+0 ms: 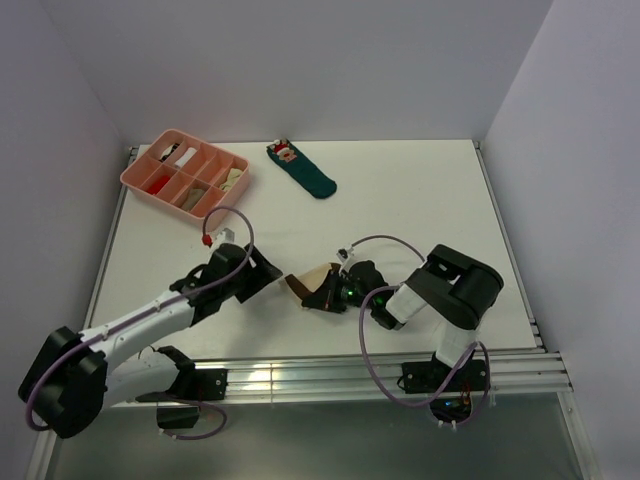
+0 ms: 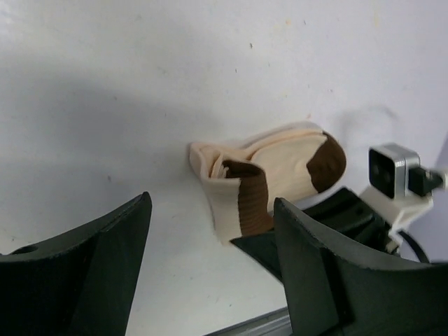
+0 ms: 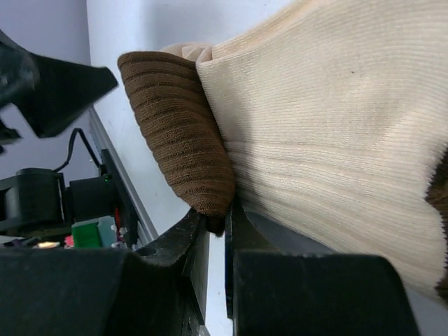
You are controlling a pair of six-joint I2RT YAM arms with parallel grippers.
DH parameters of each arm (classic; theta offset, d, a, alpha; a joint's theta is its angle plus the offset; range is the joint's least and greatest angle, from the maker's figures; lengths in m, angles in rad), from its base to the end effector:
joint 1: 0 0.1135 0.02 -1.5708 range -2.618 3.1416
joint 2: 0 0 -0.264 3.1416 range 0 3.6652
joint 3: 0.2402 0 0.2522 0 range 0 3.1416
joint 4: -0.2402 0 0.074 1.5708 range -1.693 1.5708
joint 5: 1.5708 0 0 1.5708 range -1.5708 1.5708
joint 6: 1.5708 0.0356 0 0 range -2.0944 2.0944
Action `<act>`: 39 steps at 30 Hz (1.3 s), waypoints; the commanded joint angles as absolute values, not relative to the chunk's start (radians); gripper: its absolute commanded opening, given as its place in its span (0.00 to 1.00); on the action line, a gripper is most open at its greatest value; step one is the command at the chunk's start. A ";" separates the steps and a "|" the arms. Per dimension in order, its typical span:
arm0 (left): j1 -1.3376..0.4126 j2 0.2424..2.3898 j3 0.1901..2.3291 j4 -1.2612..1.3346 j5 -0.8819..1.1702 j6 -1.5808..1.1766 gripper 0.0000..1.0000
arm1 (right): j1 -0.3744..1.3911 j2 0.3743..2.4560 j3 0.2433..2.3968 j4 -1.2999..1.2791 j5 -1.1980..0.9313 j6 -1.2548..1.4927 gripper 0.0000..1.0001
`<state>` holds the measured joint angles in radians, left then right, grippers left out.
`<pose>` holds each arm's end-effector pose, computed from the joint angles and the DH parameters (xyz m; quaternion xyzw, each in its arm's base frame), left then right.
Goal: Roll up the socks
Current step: Roll the sock at the center of the board.
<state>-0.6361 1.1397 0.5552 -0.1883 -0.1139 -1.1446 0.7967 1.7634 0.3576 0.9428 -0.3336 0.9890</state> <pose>0.1837 -0.1306 0.1919 -0.2528 0.8848 -0.2685 0.2848 0.1778 0.1985 0.0928 -0.0064 0.8432 0.4926 0.2154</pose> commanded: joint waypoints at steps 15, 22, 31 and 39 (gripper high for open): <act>-0.635 1.272 0.356 0.319 0.081 -1.028 0.70 | 0.785 1.855 0.290 0.885 -0.370 1.063 0.00; -0.635 1.296 0.304 0.394 0.109 -1.009 0.70 | 0.785 1.878 0.287 0.910 -0.382 1.089 0.00; -0.635 1.436 0.313 0.454 0.117 -0.999 0.67 | 0.785 1.898 0.298 0.925 -0.406 1.098 0.00; -0.635 1.514 0.339 0.431 0.101 -1.003 0.45 | 0.779 1.898 0.313 0.910 -0.428 1.083 0.00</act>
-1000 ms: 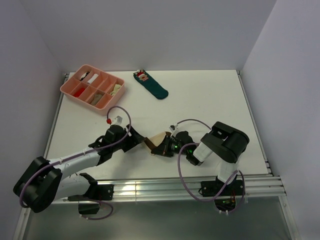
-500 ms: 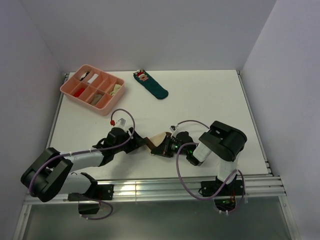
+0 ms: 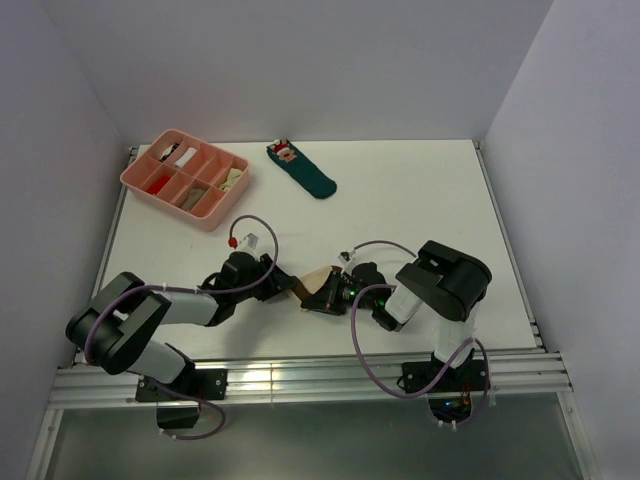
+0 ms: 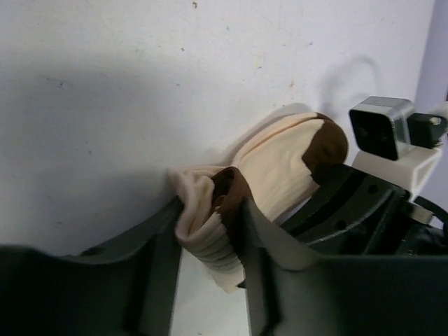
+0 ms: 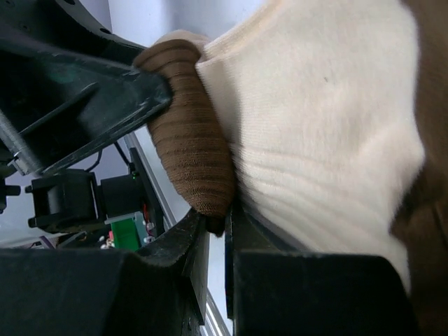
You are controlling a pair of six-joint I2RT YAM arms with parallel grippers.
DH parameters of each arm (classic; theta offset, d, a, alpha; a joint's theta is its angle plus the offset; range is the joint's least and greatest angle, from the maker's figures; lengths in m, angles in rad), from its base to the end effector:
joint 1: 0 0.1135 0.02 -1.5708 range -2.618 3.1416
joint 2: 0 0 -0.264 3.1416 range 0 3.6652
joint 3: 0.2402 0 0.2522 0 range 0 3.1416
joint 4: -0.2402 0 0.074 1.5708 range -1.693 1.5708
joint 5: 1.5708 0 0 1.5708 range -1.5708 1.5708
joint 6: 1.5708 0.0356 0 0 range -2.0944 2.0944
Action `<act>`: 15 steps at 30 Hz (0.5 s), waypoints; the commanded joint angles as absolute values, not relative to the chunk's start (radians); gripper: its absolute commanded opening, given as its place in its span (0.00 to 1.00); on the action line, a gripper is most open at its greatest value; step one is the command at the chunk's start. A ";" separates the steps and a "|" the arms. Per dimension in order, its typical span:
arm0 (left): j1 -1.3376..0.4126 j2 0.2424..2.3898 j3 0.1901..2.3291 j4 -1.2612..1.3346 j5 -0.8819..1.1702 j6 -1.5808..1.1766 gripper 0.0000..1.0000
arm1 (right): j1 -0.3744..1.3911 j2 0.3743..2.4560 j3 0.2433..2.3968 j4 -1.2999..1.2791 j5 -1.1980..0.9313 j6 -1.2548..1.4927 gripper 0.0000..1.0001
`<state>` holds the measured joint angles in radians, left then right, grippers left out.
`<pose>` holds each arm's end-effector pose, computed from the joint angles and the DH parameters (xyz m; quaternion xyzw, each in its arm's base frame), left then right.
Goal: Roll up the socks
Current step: Roll the sock at the center of the board.
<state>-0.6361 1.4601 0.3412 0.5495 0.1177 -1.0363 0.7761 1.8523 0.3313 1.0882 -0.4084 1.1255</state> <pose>0.1937 -0.1482 0.1228 -0.1464 0.8639 -0.3902 0.2829 0.1773 0.1938 0.0807 0.0358 0.8314 0.5287 0.1675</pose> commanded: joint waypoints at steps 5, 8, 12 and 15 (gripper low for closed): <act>-0.635 1.520 0.374 0.332 0.074 -1.006 0.24 | 0.779 1.847 0.333 0.844 -0.417 1.042 0.00; -0.637 1.493 0.446 0.157 0.008 -0.991 0.07 | 0.779 1.767 0.359 0.732 -0.376 0.977 0.08; -0.637 1.480 0.605 -0.087 -0.089 -0.954 0.01 | 0.781 1.636 0.402 0.559 -0.284 0.864 0.31; -0.637 1.494 0.701 -0.228 -0.143 -0.922 0.01 | 0.781 1.542 0.445 0.383 -0.197 0.795 0.43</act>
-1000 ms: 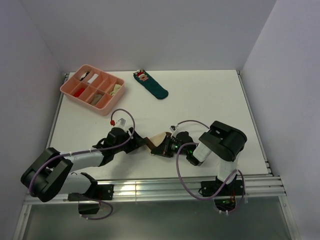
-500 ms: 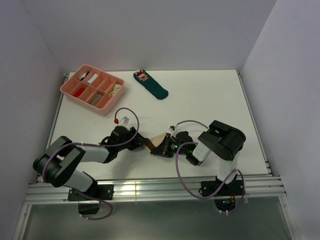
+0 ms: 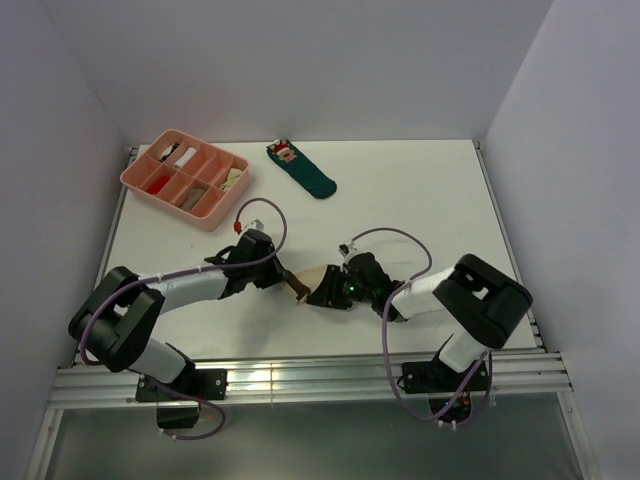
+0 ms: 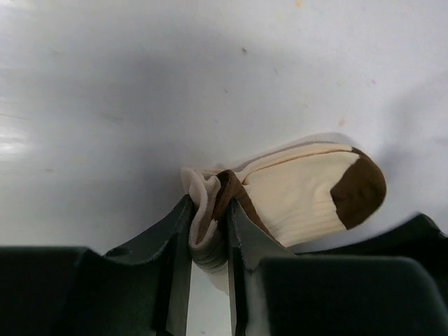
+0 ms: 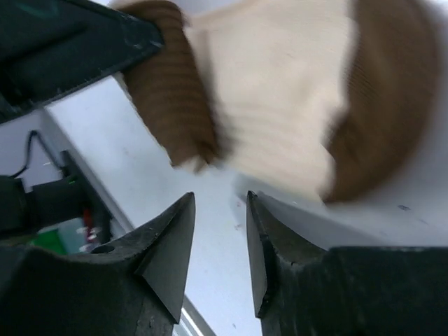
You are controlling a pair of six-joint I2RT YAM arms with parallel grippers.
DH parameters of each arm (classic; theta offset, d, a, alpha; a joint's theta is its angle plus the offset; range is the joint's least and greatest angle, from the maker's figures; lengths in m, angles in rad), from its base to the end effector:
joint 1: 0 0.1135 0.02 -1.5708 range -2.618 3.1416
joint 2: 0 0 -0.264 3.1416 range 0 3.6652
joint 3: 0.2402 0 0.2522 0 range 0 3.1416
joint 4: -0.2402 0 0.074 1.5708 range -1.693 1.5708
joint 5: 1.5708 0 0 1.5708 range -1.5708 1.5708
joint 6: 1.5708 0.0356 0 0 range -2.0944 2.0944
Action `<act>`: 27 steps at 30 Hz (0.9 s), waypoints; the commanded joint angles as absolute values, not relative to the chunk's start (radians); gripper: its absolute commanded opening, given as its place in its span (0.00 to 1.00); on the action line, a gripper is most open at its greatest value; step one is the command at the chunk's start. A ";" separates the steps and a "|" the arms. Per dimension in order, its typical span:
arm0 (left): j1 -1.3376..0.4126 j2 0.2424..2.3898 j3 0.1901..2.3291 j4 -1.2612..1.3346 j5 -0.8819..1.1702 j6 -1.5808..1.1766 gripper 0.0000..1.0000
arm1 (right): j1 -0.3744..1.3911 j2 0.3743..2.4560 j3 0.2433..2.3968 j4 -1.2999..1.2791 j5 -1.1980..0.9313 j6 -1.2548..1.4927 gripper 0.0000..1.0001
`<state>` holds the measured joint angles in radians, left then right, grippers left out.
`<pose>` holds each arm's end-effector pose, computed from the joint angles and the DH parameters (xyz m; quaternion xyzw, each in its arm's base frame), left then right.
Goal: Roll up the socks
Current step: Roll the sock at the center of the board.
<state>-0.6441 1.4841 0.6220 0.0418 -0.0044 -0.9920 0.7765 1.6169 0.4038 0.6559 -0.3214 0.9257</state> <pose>0.2215 -0.1661 0.1494 -0.1618 0.9162 -0.2661 0.2521 0.1816 0.1942 0.1118 -0.0131 0.8664 0.4525 0.2106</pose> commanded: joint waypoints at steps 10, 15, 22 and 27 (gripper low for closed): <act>-0.637 1.554 0.827 -0.362 -0.192 -0.890 0.00 | 0.770 1.460 0.647 0.114 0.061 0.686 0.41; -0.638 1.552 0.822 -0.353 -0.192 -0.890 0.01 | 0.769 1.567 0.770 0.025 0.124 0.692 0.39; -0.637 1.503 0.811 -0.344 -0.192 -0.868 0.01 | 0.738 1.730 0.857 -0.074 0.160 0.710 0.28; -0.618 1.437 0.821 -0.342 -0.172 -0.824 0.01 | 0.718 1.790 0.882 -0.089 0.146 0.678 0.22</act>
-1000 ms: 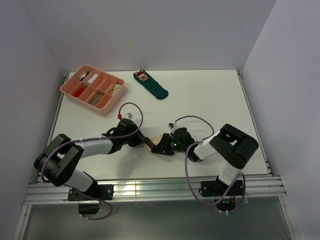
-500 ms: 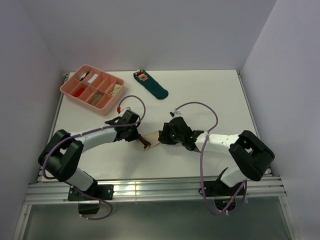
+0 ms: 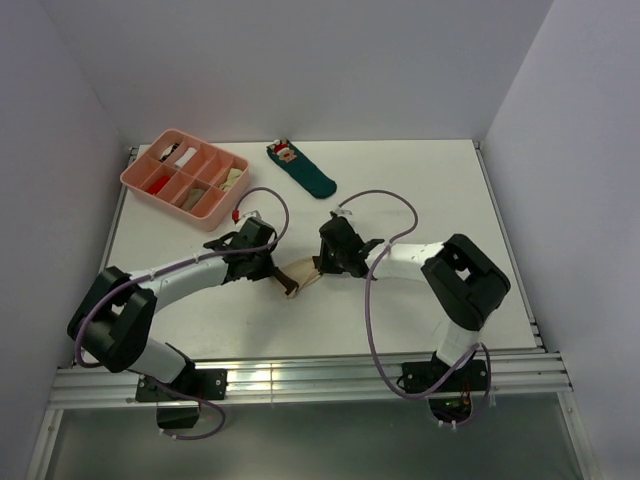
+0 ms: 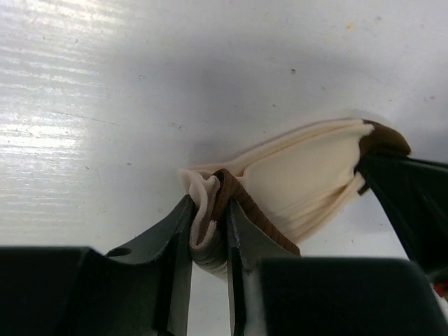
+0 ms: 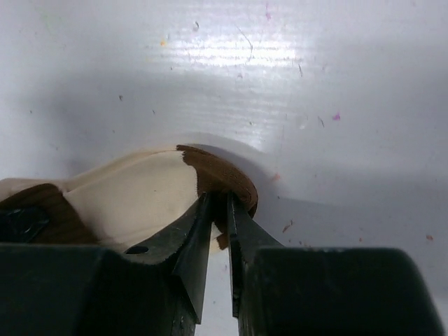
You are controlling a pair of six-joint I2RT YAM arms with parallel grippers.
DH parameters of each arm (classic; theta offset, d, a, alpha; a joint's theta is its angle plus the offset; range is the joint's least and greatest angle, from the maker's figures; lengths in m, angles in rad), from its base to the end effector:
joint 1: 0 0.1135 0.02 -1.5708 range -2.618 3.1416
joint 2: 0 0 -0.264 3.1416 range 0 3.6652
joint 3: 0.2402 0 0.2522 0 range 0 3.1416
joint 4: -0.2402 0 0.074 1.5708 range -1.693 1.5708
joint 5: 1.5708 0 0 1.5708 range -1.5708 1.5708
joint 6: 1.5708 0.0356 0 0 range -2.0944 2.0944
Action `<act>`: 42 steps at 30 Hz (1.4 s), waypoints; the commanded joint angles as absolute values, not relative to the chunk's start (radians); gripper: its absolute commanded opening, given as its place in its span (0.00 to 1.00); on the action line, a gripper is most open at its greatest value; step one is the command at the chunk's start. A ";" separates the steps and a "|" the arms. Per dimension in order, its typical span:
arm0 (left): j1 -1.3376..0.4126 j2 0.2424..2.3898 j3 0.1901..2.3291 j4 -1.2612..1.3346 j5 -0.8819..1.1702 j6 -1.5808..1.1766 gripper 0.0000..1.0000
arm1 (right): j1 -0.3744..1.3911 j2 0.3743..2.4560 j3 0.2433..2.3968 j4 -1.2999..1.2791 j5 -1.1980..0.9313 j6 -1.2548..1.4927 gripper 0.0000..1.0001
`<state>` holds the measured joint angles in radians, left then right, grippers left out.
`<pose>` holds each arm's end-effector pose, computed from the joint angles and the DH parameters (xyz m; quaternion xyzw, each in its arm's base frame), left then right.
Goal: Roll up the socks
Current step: Roll the sock at the center of the board.
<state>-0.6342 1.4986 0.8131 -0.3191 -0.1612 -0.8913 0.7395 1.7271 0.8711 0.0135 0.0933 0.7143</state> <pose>0.2347 -0.1655 0.1761 -0.1450 0.9463 -0.1365 0.2547 0.2533 0.2266 0.1469 0.0049 0.9335 0.2039 0.2948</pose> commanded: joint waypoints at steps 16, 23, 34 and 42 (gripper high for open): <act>-0.572 1.493 0.859 -0.462 -0.127 -0.652 0.00 | 0.678 1.899 1.012 -0.110 0.140 0.560 0.21; -0.565 1.627 0.916 -0.505 -0.135 -0.693 0.00 | 0.673 1.820 0.943 -0.003 0.035 0.522 0.24; -0.572 1.775 1.072 -0.655 -0.183 -0.703 0.00 | 0.725 1.603 0.851 0.147 -0.002 0.511 0.47; -0.591 1.819 1.118 -0.696 -0.190 -0.710 0.01 | 0.893 1.494 0.805 0.233 0.146 0.456 0.54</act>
<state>-0.5842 1.7657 1.1244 -0.6262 -0.1322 -0.7044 0.8455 1.5082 0.8089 0.1619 0.0761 0.4999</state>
